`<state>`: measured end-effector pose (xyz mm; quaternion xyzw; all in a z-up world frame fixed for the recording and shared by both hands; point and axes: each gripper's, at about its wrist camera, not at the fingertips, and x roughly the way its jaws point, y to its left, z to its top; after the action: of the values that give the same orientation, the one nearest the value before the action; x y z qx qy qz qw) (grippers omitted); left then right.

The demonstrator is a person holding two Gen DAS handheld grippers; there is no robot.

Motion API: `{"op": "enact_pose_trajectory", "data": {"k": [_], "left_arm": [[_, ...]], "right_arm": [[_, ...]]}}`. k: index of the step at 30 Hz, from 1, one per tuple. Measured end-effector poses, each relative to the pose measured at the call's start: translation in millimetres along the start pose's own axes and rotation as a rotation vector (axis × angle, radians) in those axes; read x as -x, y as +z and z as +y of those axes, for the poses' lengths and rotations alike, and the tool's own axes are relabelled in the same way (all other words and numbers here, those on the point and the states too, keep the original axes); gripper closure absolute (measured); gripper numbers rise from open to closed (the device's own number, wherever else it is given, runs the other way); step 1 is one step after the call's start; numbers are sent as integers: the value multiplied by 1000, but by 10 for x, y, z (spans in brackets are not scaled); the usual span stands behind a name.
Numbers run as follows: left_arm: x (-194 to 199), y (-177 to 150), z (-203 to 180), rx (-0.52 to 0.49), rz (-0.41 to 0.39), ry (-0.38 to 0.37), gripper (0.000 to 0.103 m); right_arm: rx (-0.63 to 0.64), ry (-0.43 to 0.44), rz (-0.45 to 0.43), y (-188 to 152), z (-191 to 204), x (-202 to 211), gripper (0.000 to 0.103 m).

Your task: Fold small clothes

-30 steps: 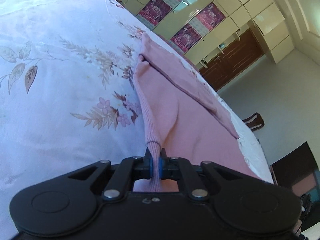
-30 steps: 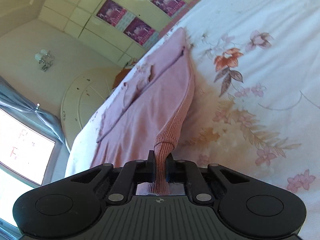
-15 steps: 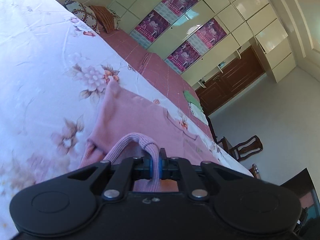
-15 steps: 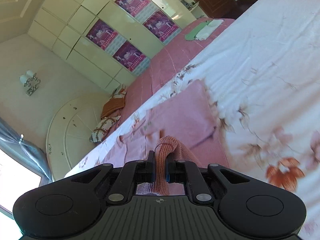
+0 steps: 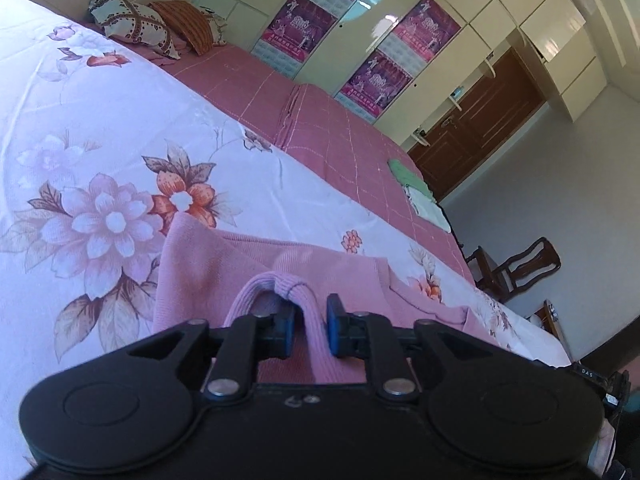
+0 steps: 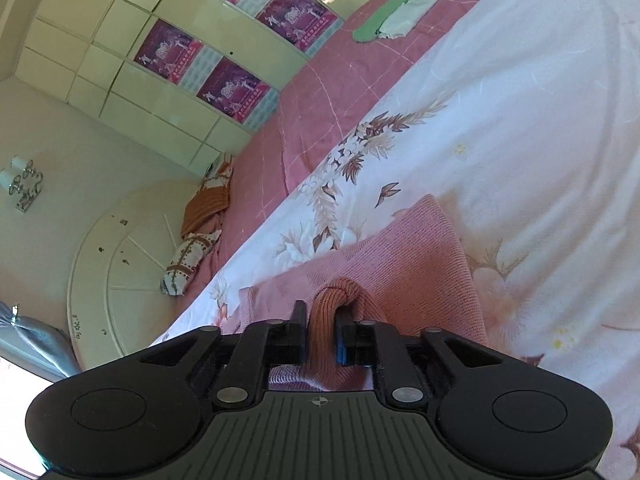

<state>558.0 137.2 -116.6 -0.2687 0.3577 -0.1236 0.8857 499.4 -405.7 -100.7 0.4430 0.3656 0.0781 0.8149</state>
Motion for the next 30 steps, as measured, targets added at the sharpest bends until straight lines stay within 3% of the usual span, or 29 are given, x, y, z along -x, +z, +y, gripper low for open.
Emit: {"op": "enact_pose_trajectory", "data": {"k": [1,3,5,7,10,14,17,18,19,20,21,22,24,25,27,30], "left_arm": [[70,9,15,-3,-35,-4,57],[203,9,22,-46,-118,38,29],[244,67,-14,-125,-124,54,31],[227,111,-83,-218,-102,61,37],[107,128,-271,-402,-39,92,44],[-190,85,-461,-631,42,169,47],[-395,18,-468,-708,107,182,54],[-434,-9,-468,-721,118,177,60],[-454,-35,-470,-728,118,163,71],[-451,-65,-488,-739,115,146,79],[-433,-98,-515,-757,96,144,93],[-378,-140,-545,-775,39,153,94],[-62,-186,-557,-732,-187,124,95],[74,-175,-522,-672,-263,115,95],[62,-133,-404,-570,-265,155,95],[-36,-122,-350,-526,-231,185,95]], "right_arm": [[2,16,-24,6,-19,45,47],[51,35,-149,23,9,233,29],[109,44,-146,53,29,287,29],[249,-9,-119,18,140,257,31],[423,-62,-67,-110,307,123,48],[576,-124,-30,-223,427,-81,51],[646,-152,9,-267,455,-259,51],[677,-169,26,-282,464,-317,54],[714,-192,43,-306,475,-387,66],[744,-214,54,-333,484,-421,71],[770,-227,56,-350,482,-433,78],[782,-229,50,-364,478,-430,91],[783,-210,-1,-374,466,-331,94],[766,-183,-97,-377,463,-193,94],[670,-116,-241,-348,417,53,95],[631,-185,-209,-335,317,-120,95]]}}
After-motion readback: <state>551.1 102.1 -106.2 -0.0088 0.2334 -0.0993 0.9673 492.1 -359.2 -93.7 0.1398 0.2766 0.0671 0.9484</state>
